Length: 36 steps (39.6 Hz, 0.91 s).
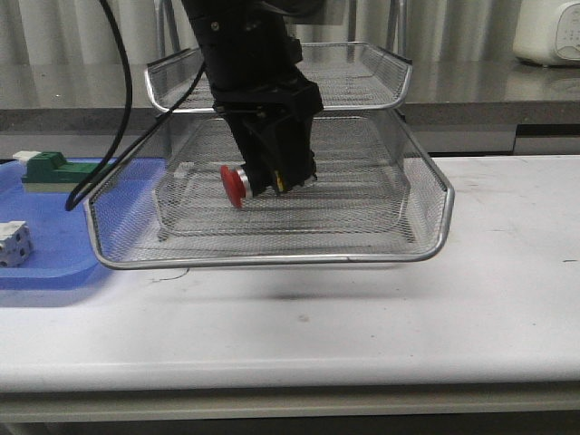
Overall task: Place button on rack with both arms
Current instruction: 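Lift the red button and carry it over the pulled-out tier, then open the left gripper to drop the button into the tier, withdraw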
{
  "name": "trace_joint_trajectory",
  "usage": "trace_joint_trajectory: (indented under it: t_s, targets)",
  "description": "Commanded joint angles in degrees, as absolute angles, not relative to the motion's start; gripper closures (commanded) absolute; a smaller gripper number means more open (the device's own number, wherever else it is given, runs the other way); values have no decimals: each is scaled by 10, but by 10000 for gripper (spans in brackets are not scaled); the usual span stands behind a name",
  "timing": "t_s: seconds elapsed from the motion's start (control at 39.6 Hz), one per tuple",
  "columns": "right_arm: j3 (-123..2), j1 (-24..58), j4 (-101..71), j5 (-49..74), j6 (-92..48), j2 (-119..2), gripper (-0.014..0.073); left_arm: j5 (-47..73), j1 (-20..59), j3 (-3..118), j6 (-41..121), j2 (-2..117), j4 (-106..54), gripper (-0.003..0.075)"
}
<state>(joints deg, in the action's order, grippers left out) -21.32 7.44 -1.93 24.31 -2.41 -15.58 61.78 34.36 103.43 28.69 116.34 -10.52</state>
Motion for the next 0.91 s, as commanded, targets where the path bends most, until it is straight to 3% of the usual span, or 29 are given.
trace_joint_trajectory:
  t_s: [0.0, 0.18, 0.56, 0.68, 0.88]
  targets:
    - [-228, 73, -14, 200, -26, -160, 653, 600, 342, 1051, 281, 1130, -114, 311]
    - [-228, 73, -14, 200, -26, -160, 653, 602, 342, 1051, 281, 1130, -114, 246]
    - [-228, 73, -14, 200, -26, -160, 653, 716, 342, 1103, 266, 1113, -114, 252]
    - [-228, 73, -14, 200, -26, -160, 653, 740, 342, 1110, 255, 1106, -113, 330]
    - [-228, 73, -14, 200, -26, -160, 653, 740, 342, 1110, 226, 1076, -97, 594]
